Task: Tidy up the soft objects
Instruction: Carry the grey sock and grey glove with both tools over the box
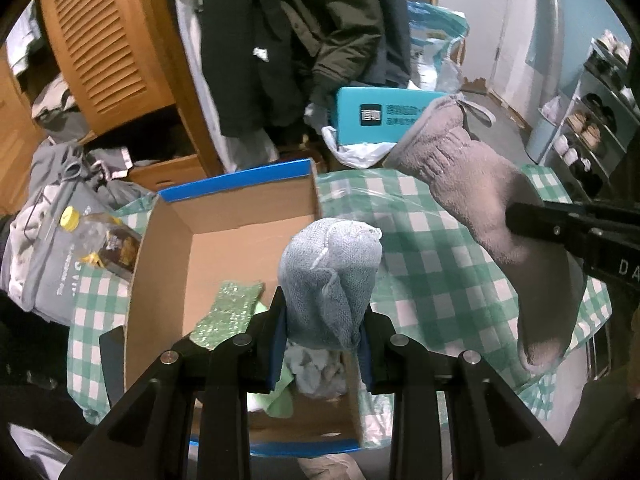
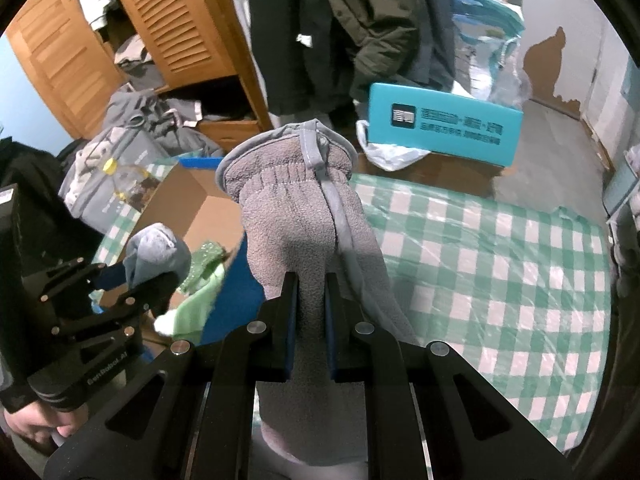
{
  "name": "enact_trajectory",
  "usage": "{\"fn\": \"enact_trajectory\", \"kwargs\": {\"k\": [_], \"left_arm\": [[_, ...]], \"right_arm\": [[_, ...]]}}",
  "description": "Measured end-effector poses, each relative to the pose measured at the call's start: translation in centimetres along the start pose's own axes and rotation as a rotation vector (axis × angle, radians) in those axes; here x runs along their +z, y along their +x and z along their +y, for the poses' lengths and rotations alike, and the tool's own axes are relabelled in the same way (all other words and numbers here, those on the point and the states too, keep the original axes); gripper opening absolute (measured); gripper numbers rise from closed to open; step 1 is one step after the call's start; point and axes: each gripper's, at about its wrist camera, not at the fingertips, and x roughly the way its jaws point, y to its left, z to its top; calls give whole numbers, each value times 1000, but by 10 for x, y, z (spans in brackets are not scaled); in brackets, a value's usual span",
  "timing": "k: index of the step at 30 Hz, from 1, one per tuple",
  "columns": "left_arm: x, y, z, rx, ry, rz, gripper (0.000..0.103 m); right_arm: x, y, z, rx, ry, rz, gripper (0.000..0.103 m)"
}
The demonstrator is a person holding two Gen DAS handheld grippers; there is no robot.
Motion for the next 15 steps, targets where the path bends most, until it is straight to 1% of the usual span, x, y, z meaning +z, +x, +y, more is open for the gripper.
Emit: {"fn": "enact_trajectory", "kwargs": {"k": [5, 15], "left_arm": [[-3, -1, 19, 15, -25, -5, 30], [-9, 4, 59, 18, -84, 6, 30]], "right_arm": [[5, 8, 17, 20, -19, 10, 10], [19, 30, 60, 55, -66, 33, 10]]}}
